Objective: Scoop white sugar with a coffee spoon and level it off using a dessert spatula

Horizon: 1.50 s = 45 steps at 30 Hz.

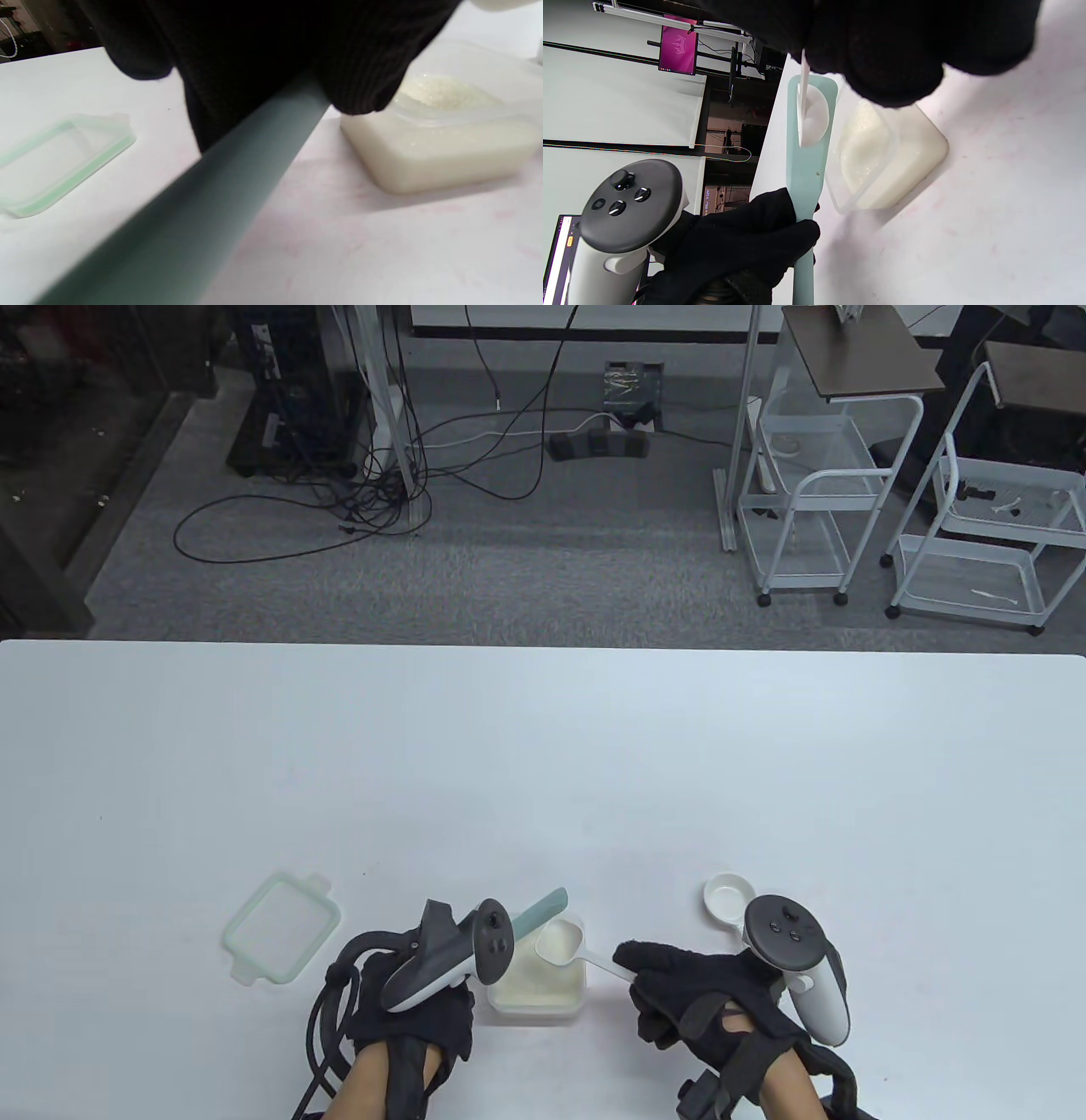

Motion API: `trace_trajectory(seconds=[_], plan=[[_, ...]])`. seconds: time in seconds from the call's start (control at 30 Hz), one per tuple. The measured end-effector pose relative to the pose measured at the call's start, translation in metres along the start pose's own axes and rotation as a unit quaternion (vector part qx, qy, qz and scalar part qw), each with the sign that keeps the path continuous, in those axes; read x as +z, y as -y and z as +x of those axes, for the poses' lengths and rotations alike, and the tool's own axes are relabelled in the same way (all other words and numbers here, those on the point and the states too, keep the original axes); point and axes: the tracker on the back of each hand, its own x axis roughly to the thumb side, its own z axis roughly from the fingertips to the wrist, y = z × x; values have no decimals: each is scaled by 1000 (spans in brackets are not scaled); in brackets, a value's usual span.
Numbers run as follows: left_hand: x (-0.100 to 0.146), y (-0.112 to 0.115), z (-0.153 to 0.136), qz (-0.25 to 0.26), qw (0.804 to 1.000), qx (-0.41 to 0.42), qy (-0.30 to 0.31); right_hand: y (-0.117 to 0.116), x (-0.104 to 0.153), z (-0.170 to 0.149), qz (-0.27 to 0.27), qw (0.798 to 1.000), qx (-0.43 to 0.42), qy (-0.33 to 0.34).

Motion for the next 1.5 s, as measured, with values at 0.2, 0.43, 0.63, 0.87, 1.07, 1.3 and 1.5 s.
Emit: trace_trajectory(seconds=[0.2,0.43,0.63,0.87,1.07,1.3,1.5], plan=[[3,-12,-20,55,996,65,-18,0,0,0,1,1000,-5,5],[-24,7,-44,60,992,11,-108,-1,-1,-1,-2,1000,3,0],[-43,27,-51,17,992,-4,-128,-2,-1,-1,-2,1000,8,-4],[-48,35,-49,-9,991,-16,-135,-3,-2,-1,0,1000,10,-4],[-49,39,-49,-21,989,-26,-146,-4,-3,-2,3,1000,13,-7],[-30,17,-44,68,992,35,-101,-7,-5,-3,7,1000,20,-12],[-10,0,-20,219,970,79,73,-5,-4,-2,7,1000,23,-14]])
